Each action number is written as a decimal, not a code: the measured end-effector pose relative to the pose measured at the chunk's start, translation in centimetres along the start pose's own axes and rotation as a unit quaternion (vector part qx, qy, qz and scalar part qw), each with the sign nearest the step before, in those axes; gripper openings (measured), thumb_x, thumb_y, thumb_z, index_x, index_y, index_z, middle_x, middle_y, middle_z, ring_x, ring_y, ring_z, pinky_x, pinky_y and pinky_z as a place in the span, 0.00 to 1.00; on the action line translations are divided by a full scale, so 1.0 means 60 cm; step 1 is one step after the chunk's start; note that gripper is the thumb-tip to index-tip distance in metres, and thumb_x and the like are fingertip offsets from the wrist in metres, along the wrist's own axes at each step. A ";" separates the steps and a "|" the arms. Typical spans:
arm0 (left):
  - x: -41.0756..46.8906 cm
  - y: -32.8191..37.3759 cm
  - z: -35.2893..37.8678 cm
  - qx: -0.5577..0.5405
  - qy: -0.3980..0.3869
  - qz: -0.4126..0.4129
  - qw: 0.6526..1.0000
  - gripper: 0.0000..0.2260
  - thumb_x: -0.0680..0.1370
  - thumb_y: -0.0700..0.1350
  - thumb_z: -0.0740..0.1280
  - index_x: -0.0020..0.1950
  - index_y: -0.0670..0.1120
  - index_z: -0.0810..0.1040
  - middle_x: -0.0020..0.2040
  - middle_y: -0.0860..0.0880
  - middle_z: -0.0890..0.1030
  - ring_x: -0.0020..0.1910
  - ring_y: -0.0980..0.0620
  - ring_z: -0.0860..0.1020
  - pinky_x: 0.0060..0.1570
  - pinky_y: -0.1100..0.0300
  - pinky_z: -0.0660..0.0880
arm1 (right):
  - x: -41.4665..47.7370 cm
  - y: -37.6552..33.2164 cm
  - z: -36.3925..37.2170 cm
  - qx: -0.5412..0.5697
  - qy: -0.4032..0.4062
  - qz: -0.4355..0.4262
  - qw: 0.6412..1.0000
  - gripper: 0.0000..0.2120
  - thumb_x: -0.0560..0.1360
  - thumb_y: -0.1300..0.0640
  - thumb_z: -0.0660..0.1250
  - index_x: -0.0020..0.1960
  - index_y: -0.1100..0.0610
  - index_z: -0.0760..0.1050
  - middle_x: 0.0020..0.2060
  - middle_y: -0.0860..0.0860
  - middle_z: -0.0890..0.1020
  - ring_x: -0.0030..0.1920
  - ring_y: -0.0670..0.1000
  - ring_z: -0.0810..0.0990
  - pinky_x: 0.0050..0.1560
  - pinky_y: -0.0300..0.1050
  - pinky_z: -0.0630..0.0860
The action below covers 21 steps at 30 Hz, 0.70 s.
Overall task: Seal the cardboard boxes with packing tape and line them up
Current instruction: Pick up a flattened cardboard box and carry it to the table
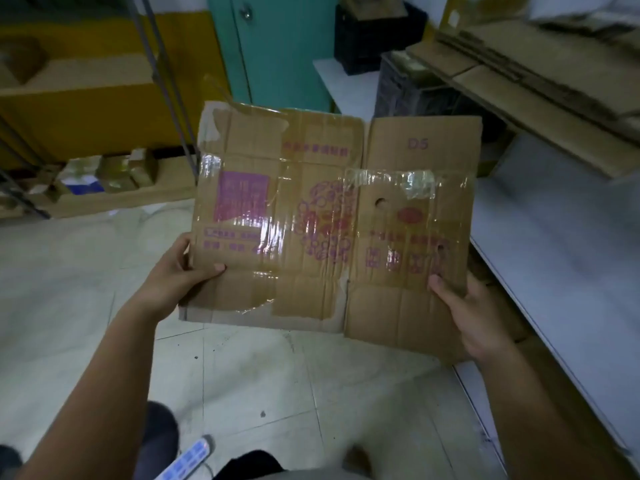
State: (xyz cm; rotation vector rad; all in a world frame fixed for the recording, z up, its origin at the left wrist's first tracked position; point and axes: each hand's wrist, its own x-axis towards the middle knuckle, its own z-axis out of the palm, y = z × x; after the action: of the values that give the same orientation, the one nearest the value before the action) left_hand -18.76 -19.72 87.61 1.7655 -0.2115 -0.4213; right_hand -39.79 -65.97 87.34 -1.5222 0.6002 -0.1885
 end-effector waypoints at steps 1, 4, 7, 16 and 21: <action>0.011 0.009 0.021 0.009 -0.004 -0.001 1.000 0.25 0.74 0.45 0.81 0.68 0.55 0.76 0.63 0.46 0.85 0.60 0.45 0.85 0.54 0.51 0.85 | -0.005 0.004 -0.019 -0.006 0.017 -0.008 1.000 0.23 0.71 0.38 0.76 0.64 0.41 0.81 0.55 0.44 0.87 0.54 0.47 0.87 0.51 0.50 0.84; 0.052 0.033 0.079 0.040 -0.017 -0.004 0.999 0.26 0.72 0.44 0.81 0.67 0.52 0.76 0.62 0.46 0.85 0.59 0.46 0.85 0.56 0.45 0.84 | -0.017 0.014 -0.071 -0.008 0.055 -0.019 0.998 0.23 0.70 0.36 0.78 0.62 0.41 0.82 0.55 0.44 0.88 0.55 0.48 0.87 0.58 0.57 0.82; 0.103 0.061 0.138 0.079 -0.028 0.002 0.996 0.27 0.70 0.48 0.82 0.65 0.52 0.76 0.59 0.54 0.86 0.55 0.54 0.86 0.52 0.52 0.84 | -0.030 0.021 -0.107 0.004 0.087 -0.037 0.996 0.23 0.71 0.36 0.77 0.64 0.41 0.81 0.57 0.46 0.87 0.57 0.51 0.87 0.58 0.55 0.82; 0.338 0.112 0.330 0.085 -0.163 0.079 0.980 0.20 0.76 0.43 0.79 0.66 0.47 0.79 0.58 0.48 0.86 0.55 0.53 0.85 0.57 0.50 0.80 | -0.115 0.039 -0.116 -0.009 0.335 -0.036 0.942 0.23 0.73 0.35 0.75 0.66 0.39 0.80 0.58 0.42 0.86 0.57 0.45 0.86 0.50 0.35 0.82; 0.400 0.157 0.468 0.101 -0.303 0.147 0.936 0.15 0.76 0.45 0.79 0.59 0.57 0.79 0.54 0.57 0.86 0.47 0.69 0.82 0.44 0.64 0.80 | -0.221 0.033 -0.073 0.015 0.486 -0.031 0.873 0.13 0.79 0.48 0.74 0.63 0.42 0.82 0.58 0.47 0.87 0.57 0.50 0.87 0.53 0.42 0.84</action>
State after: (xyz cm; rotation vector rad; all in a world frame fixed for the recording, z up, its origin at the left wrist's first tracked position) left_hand -6.96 -55.97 87.49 1.7193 -0.9744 -0.7366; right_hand -53.54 -63.38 88.99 -1.3456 1.3266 -1.0482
